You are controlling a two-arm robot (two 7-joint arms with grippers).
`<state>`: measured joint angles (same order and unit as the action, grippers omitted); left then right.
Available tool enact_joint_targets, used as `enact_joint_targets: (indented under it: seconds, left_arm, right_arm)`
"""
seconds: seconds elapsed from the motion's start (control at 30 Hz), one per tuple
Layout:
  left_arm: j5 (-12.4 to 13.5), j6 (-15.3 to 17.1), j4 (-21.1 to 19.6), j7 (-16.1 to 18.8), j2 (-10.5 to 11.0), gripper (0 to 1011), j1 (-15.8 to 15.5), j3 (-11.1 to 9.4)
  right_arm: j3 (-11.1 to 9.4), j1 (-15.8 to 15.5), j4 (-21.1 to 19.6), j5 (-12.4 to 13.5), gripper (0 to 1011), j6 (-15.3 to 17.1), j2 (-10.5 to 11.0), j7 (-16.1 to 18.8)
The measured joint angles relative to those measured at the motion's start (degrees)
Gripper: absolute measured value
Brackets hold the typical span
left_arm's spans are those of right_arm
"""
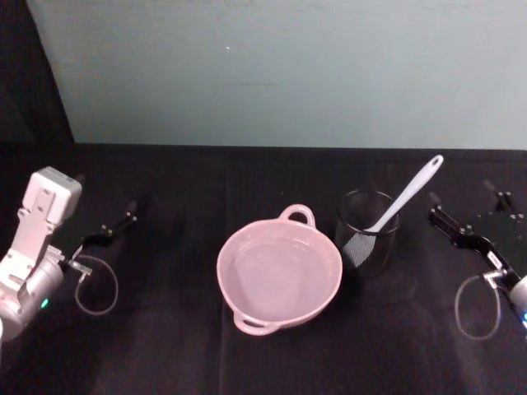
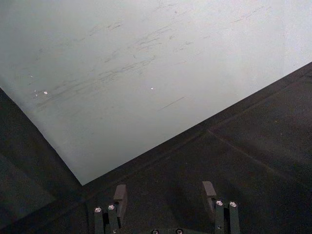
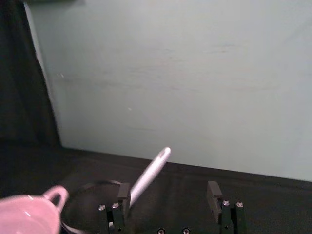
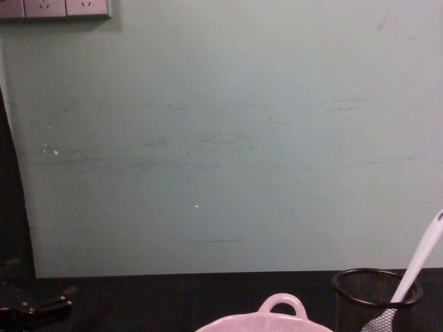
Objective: Use the one hand to pick up the spoon and stir the clear water in the bowl.
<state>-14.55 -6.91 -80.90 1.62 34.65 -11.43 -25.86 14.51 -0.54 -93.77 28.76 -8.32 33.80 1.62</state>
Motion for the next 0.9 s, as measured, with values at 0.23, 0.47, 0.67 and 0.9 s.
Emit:
enact_joint_targets:
  seconds: [0.23,0.47,0.67,0.9]
  left_arm:
    - [0.0,0.0,0.0,0.0,0.0,1005,0.0,0.0]
    - [0.0,0.0,0.0,0.0,0.0,1005,0.0,0.0]
    - [0.0,0.0,0.0,0.0,0.0,1005,0.0,0.0]
    - [0.0,0.0,0.0,0.0,0.0,1005,0.0,0.0]
  right_arm:
    - [-1.63,4.64,5.95,10.77,1003,1.78,-5.1,8.59]
    - [-3.84,7.82,10.12,19.02,1003,5.22,-9.6,13.12]
    - [-4.9,9.61,12.04,23.08,1003,8.66,-11.62,14.77]
    - [-5.01,10.98,13.45,25.8,917,10.59,-12.15,15.11]
